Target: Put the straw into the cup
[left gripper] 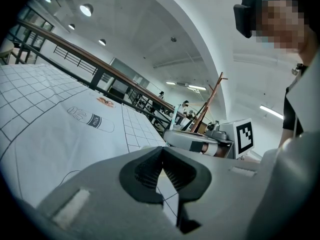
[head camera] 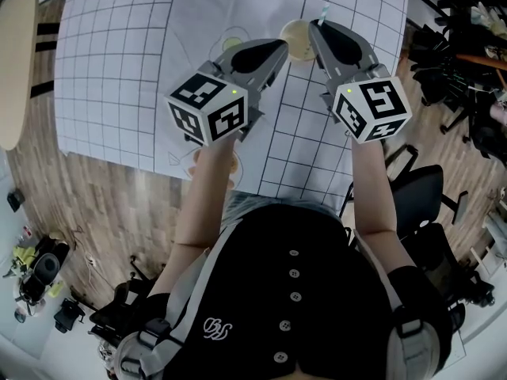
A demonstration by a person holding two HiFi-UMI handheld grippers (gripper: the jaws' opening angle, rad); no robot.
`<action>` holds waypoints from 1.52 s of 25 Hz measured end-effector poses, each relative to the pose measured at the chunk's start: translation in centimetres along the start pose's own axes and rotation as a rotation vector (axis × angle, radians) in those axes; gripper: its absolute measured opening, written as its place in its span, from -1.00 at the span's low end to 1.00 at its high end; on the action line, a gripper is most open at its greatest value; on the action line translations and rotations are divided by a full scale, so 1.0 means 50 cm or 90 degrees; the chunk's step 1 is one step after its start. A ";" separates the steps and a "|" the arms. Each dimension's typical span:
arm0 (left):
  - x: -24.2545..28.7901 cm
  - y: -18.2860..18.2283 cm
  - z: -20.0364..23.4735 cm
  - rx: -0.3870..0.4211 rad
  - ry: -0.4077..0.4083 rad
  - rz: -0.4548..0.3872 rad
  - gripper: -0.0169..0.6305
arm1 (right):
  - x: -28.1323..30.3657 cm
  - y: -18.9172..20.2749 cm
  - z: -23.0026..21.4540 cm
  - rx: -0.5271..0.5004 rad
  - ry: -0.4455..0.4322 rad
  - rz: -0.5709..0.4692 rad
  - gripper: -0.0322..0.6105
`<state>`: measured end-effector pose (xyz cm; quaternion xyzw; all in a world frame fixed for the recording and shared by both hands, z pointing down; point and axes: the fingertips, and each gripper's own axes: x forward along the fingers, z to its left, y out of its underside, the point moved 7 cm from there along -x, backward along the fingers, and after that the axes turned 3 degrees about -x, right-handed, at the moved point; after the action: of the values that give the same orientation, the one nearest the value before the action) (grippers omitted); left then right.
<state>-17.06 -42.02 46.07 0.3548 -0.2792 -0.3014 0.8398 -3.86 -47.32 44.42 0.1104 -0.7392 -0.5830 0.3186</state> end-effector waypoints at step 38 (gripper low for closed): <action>-0.013 -0.004 0.003 -0.008 -0.014 -0.005 -0.95 | 0.037 0.011 0.035 -0.009 -0.045 0.072 -0.69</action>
<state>-17.65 -41.76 45.82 0.3473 -0.2851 -0.3101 0.8378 -6.24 -46.78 45.35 0.0458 -0.7510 -0.5725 0.3258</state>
